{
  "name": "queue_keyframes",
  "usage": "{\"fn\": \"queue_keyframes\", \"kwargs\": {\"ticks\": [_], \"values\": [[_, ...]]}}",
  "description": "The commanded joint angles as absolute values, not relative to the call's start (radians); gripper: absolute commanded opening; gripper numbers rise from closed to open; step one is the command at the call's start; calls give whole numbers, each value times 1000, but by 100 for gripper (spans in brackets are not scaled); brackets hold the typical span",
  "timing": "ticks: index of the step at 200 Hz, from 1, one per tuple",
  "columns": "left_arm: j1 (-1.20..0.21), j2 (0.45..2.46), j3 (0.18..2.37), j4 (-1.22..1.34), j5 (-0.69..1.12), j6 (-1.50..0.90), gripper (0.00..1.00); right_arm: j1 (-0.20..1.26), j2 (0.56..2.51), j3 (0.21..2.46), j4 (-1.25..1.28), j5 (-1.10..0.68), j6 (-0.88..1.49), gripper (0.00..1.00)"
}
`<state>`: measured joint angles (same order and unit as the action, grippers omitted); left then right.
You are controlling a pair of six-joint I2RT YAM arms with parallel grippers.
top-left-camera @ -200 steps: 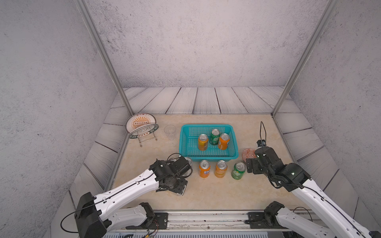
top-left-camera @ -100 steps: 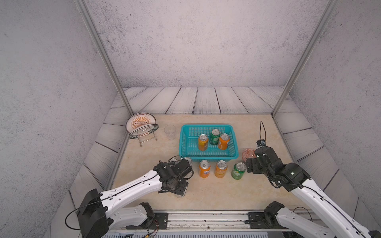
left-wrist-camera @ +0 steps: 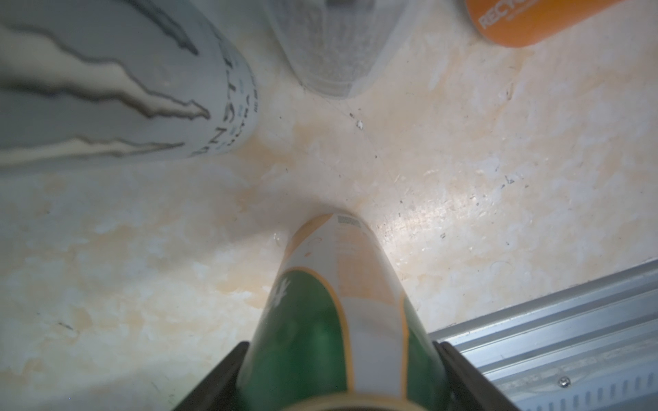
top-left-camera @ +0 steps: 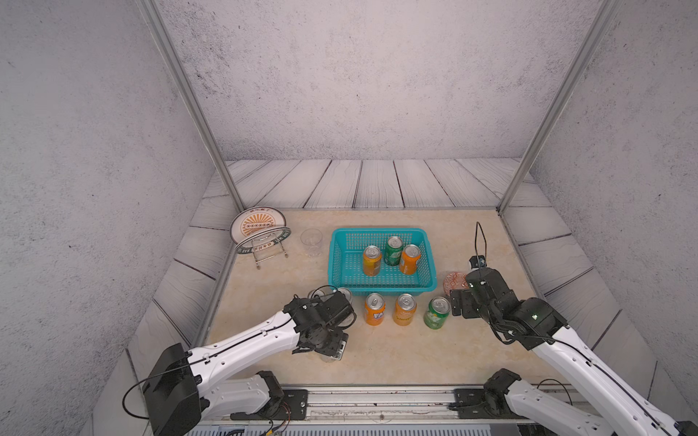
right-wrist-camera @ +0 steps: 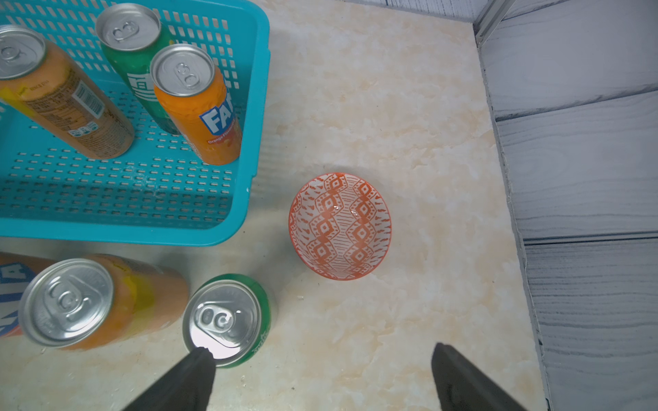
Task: Take out the drinks from the basket
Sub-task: Place the drink at the center of the board.
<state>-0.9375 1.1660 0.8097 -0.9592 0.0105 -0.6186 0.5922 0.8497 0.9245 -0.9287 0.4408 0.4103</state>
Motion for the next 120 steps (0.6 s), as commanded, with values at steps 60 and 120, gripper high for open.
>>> {"fn": "queue_keyframes", "kwargs": {"ticks": [60,120], "values": [[-941,1106,910,-1043,-14,-595,89,589,862,946,-925,457,404,99],[-938,1019,1086,-1078,-69,-494,99,590,868,963,-925,456,399,99]]}}
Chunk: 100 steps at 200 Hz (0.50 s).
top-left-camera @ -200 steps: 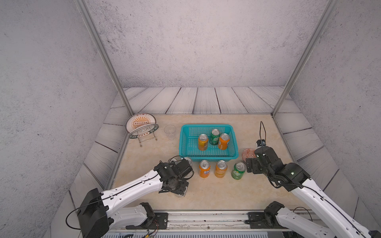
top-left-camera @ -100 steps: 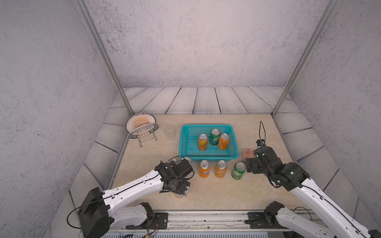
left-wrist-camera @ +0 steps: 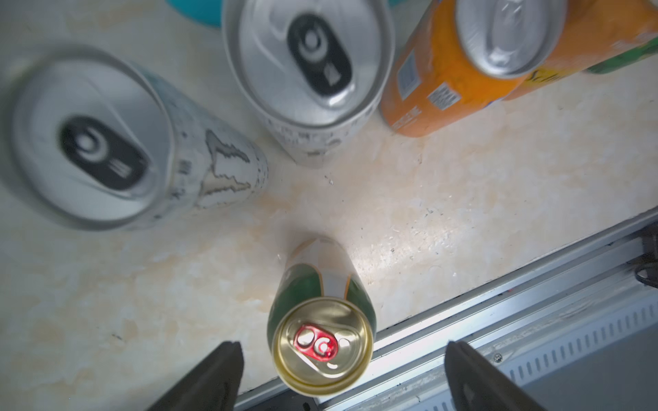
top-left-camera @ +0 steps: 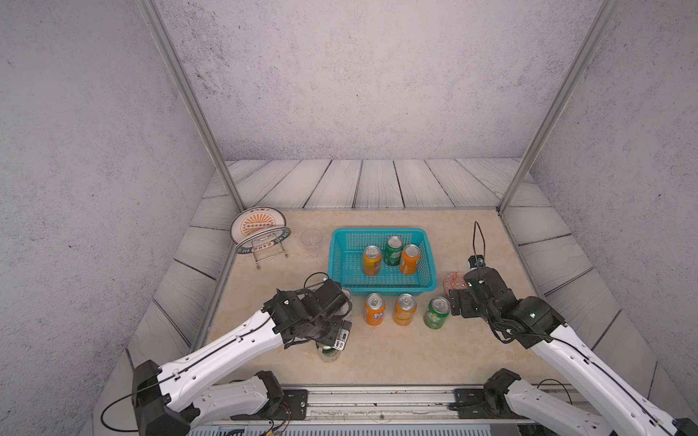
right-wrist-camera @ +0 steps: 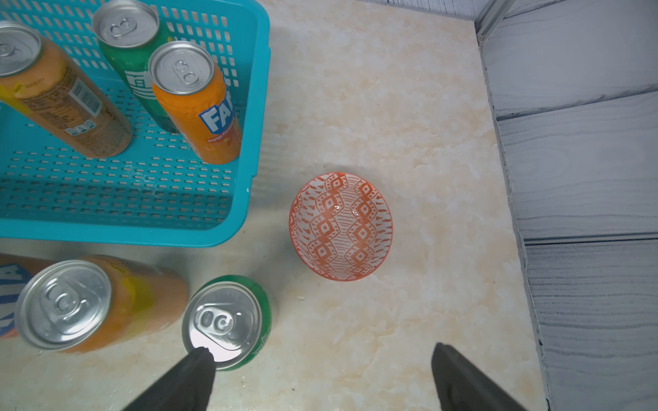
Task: Take out the drinks from the basket
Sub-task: Place the drink at the center of the board.
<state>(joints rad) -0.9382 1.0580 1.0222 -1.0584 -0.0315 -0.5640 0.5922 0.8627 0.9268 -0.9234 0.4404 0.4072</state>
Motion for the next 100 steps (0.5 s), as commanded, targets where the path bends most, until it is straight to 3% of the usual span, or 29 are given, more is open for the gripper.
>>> {"fn": "queue_keyframes", "kwargs": {"ticks": [1,33,100], "values": [[-938,1018,1088,-1076,-68,-492,99,590,868,963,-925,456,399,99],[-895,1036,1177,-1042,-63,-395,99,589,865,969,-931,454,398,99],[-756,1293,1406,-952,0,-173,99,589,851,979,-947,439,409,99]]}}
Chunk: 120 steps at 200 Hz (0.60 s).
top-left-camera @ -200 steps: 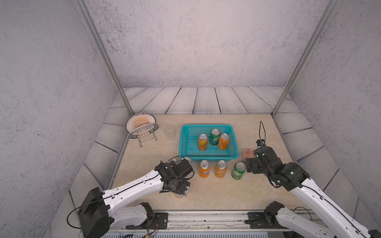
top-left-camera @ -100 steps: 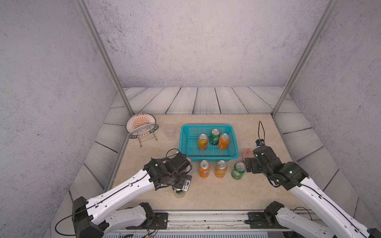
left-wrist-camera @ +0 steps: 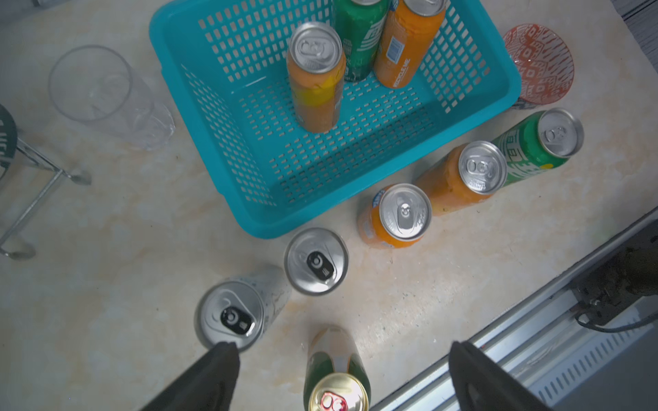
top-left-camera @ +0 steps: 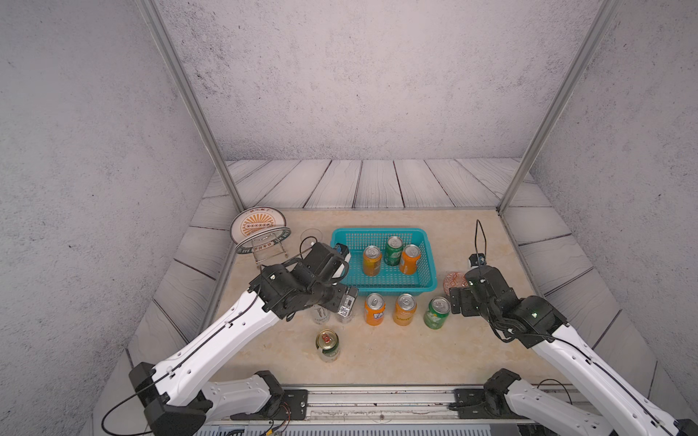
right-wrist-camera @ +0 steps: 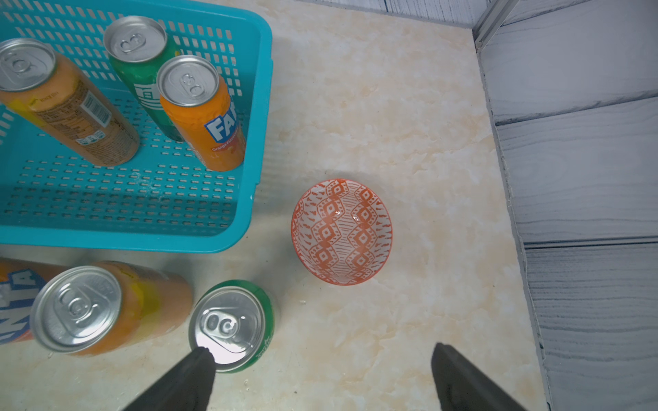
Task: Take out the drinks from the basket
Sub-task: Place the drink at the center of the board.
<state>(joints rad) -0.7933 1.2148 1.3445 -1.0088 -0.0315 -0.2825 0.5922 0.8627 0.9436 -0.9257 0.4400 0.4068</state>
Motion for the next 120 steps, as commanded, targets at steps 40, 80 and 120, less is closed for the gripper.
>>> {"fn": "queue_keyframes", "kwargs": {"ticks": [40,80,120], "values": [[-718,1471,1514,-895,7,-98,99,590,837,979,-952,427,419,99],[-690,1673,1629,-862,19,-51,99,589,838,969,-951,412,430,99],[-683,1869,1780,-880,10,-7,99,590,831,954,-947,411,430,99]]}}
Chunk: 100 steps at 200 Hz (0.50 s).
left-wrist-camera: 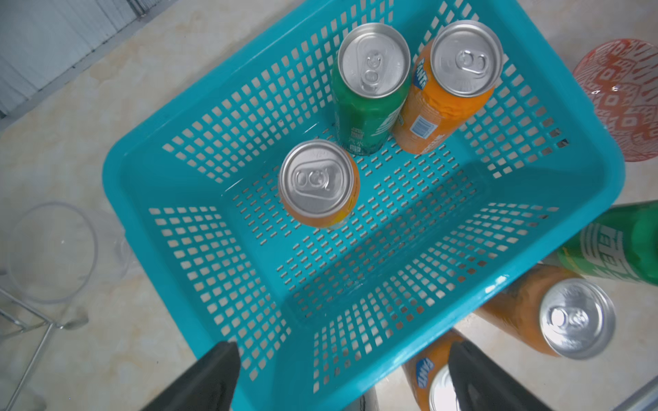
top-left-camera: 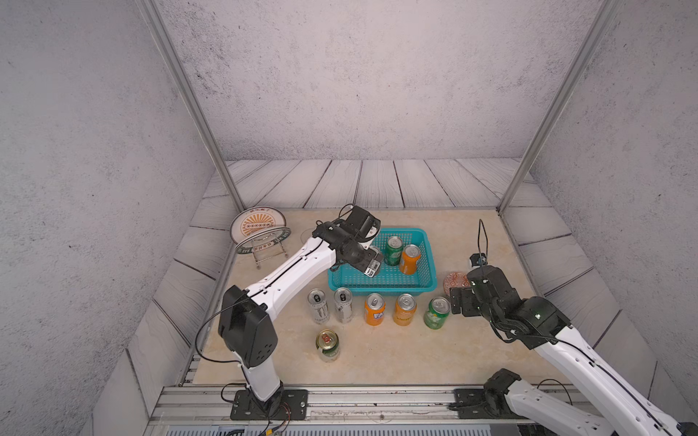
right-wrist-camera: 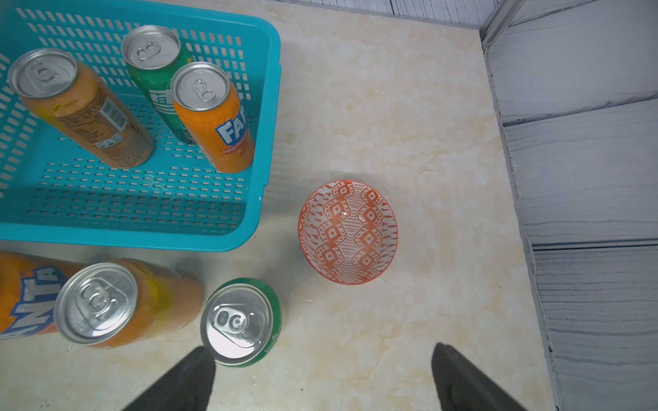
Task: Take out the drinks from the basket
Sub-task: Place the drink at the center of the board, then pick up the drink from the basket.
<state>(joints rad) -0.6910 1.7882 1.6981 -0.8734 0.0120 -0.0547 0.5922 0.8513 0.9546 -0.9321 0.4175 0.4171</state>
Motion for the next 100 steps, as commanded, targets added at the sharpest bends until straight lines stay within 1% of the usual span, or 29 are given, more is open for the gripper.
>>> {"fn": "queue_keyframes", "kwargs": {"ticks": [1,58,76,100], "values": [[-683,1874,1784,-880,10,-6,99,589,831,954,-947,411,430,99],[-641,2142,1997,-940,-6,-5,99,589,843,954,-938,402,425,100],[-632,2203,2061,-976,0,-3,99,589,841,953,-940,405,425,99],[-625,2254,2093,-988,6,1,98,589,836,948,-940,406,427,100]]}}
